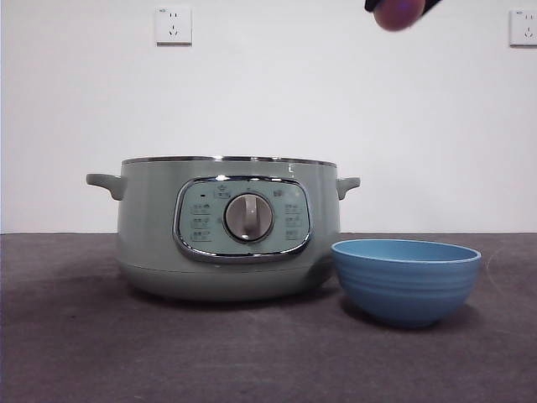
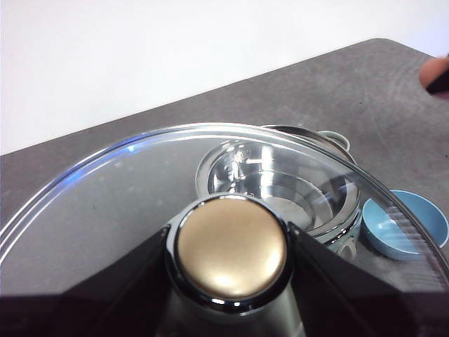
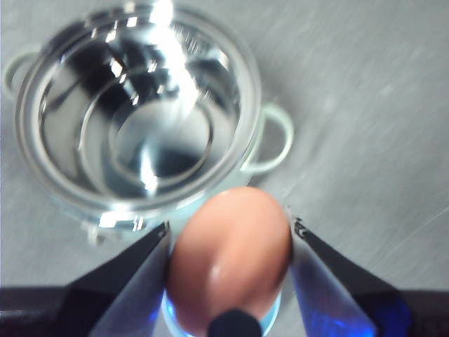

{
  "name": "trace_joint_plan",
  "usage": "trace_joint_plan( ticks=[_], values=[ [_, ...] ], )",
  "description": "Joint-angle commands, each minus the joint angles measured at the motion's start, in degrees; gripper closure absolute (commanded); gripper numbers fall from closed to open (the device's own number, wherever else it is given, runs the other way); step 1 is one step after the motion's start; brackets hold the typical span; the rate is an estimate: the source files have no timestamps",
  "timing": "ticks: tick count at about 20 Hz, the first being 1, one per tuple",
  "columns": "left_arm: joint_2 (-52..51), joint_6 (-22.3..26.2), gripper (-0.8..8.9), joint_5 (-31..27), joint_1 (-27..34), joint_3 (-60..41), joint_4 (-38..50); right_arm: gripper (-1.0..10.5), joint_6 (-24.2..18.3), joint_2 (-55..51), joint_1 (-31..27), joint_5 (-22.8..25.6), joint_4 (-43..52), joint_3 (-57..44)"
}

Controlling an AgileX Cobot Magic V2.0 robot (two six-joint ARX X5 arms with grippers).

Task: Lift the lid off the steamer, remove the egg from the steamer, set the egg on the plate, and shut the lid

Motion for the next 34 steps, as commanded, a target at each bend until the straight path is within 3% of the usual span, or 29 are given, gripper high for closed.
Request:
trace_joint_plan(
  ticks=[1, 6, 9, 15, 24, 34],
  values=[
    [-0.6, 0.5, 8.22, 0.1, -0.1, 0.4, 2.9, 9.6, -0.5, 0.1, -0.8, -1.3, 2.2, -5.8],
    [-0.6, 0.5, 8.22, 0.1, -0.1, 0.4, 2.7, 9.6, 0.7, 0.1, -0.9, -1.7, 12.9, -21.3],
    [-0.6, 0.5, 8.22, 0.1, -0.1, 0.4, 2.6, 9.6, 1.8, 0.1, -0.9, -4.7, 20.8, -29.5],
    [-0.6, 0.5, 8.22, 0.1, -0.1, 0.4, 2.4, 9.6, 3.1, 0.1, -0.9, -5.8, 33.0, -39.7],
    [-0.6, 0.5, 8.22, 0.1, -0.1, 0.4, 1.5, 9.6, 3.0, 8.0, -0.8, -5.7, 40.5, -42.0],
    [-0.6, 0.5, 8.22, 0.1, -0.1, 0.4, 0.7, 9.6, 2.1, 9.2, -0.8, -5.7, 40.3, -42.0]
  ],
)
